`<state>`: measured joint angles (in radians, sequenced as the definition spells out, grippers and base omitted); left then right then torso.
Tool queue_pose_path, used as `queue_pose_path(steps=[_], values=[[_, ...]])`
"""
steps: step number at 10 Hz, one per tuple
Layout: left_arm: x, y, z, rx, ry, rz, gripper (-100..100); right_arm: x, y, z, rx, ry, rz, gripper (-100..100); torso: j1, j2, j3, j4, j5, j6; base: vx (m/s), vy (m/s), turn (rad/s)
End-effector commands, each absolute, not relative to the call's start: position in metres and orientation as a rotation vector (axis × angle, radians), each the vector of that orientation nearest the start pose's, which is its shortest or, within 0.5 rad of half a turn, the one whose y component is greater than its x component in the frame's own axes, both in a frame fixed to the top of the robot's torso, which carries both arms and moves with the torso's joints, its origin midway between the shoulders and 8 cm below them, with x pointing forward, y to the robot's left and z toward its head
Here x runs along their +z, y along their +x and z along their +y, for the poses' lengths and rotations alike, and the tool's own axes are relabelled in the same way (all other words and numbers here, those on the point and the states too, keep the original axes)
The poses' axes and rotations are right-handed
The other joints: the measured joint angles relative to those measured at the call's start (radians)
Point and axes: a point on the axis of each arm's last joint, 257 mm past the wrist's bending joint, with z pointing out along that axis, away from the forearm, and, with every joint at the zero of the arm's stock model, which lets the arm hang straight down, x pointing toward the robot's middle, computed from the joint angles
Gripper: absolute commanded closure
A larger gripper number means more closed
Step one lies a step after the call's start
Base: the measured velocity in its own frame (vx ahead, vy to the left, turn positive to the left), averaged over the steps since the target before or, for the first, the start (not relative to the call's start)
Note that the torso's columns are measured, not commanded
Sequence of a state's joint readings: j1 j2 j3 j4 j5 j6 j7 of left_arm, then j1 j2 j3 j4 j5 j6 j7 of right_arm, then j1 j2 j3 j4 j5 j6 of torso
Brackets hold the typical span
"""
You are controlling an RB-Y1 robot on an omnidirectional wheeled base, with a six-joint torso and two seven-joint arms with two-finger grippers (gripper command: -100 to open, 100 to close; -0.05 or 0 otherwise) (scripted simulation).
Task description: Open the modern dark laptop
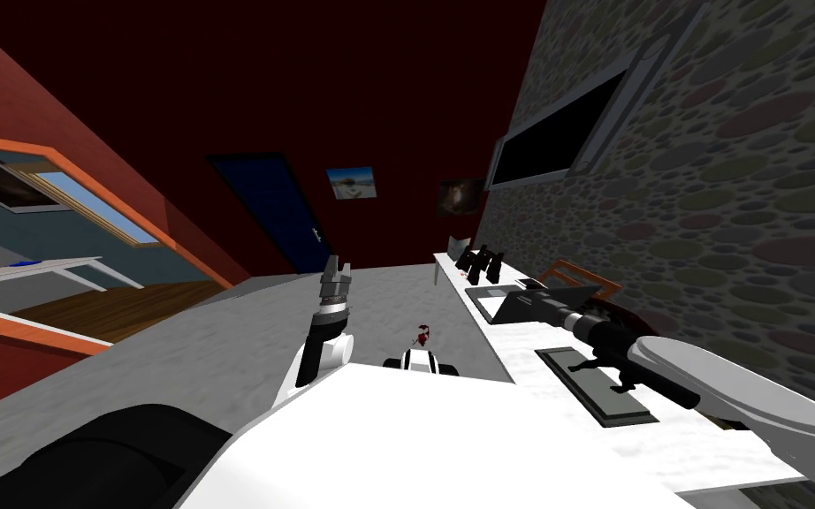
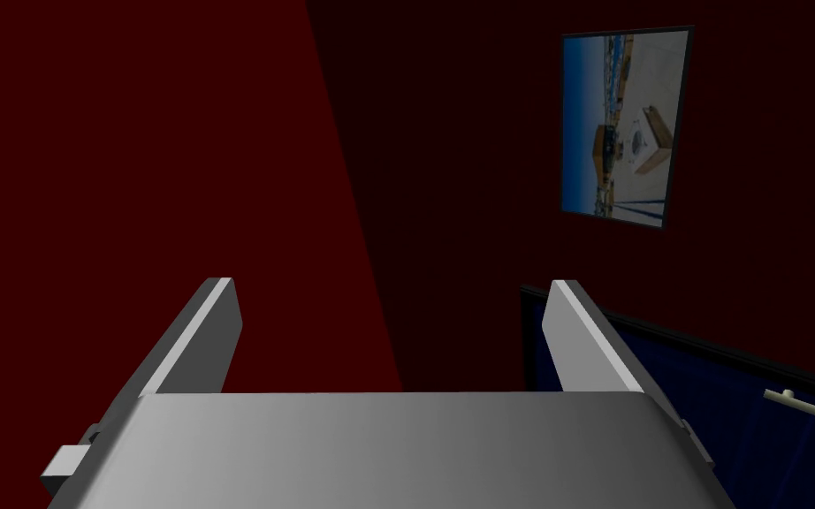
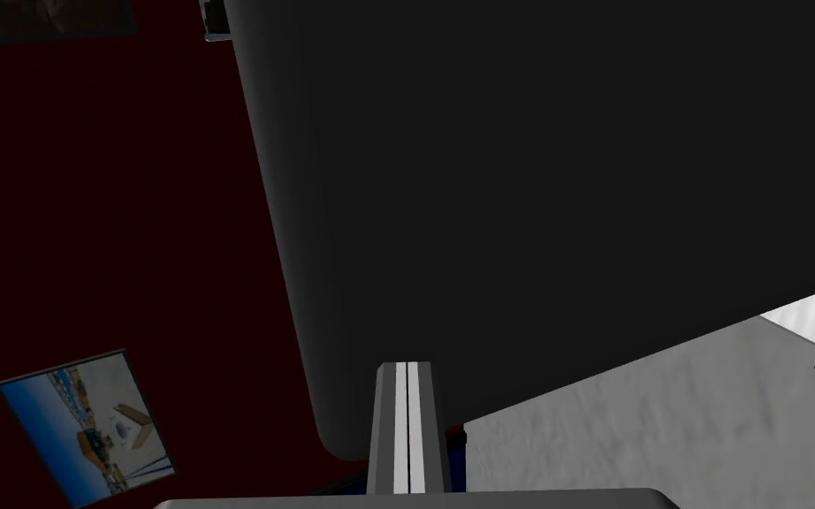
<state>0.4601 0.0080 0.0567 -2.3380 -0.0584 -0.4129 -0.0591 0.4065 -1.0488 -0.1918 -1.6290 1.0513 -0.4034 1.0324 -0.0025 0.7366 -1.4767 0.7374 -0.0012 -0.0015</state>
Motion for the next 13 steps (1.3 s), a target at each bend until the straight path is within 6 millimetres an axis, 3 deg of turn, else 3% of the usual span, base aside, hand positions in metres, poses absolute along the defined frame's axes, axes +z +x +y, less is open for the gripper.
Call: queue_pose_path(steps=[1,7,11,12,13], values=[[0.047,0.347,0.287,-1.165,-0.583,0.654,0,-0.205,0.414,-0.503,-0.828,-1.571,1.405,100,0.002,0.0,0.0,0.0,0.001,0.001,0.068,0.056,-0.01],[0.047,0.347,0.287,-1.165,-0.583,0.653,0,-0.202,0.392,-0.539,-0.737,-1.664,1.525,100,0.002,-0.001,-0.001,0.0,0.001,-0.001,0.103,0.07,0.003],[0.047,0.347,0.287,-1.165,-0.583,0.653,0,-0.198,0.389,-0.548,-0.724,-1.695,1.546,100,0.002,0.002,0.001,0.001,0.001,0.002,0.059,0.037,0.0],[0.047,0.347,0.287,-1.165,-0.583,0.653,0,-0.195,0.393,-0.554,-0.743,-1.633,1.563,-100,0.001,0.004,0.002,0.001,0.001,0.002,-0.004,0.033,0.011],[0.047,0.347,0.287,-1.165,-0.583,0.653,0,-0.194,0.396,-0.558,-0.757,-1.589,1.574,-100,0.002,0.004,0.003,0.001,0.001,0.002,-0.021,0.057,0.008]])
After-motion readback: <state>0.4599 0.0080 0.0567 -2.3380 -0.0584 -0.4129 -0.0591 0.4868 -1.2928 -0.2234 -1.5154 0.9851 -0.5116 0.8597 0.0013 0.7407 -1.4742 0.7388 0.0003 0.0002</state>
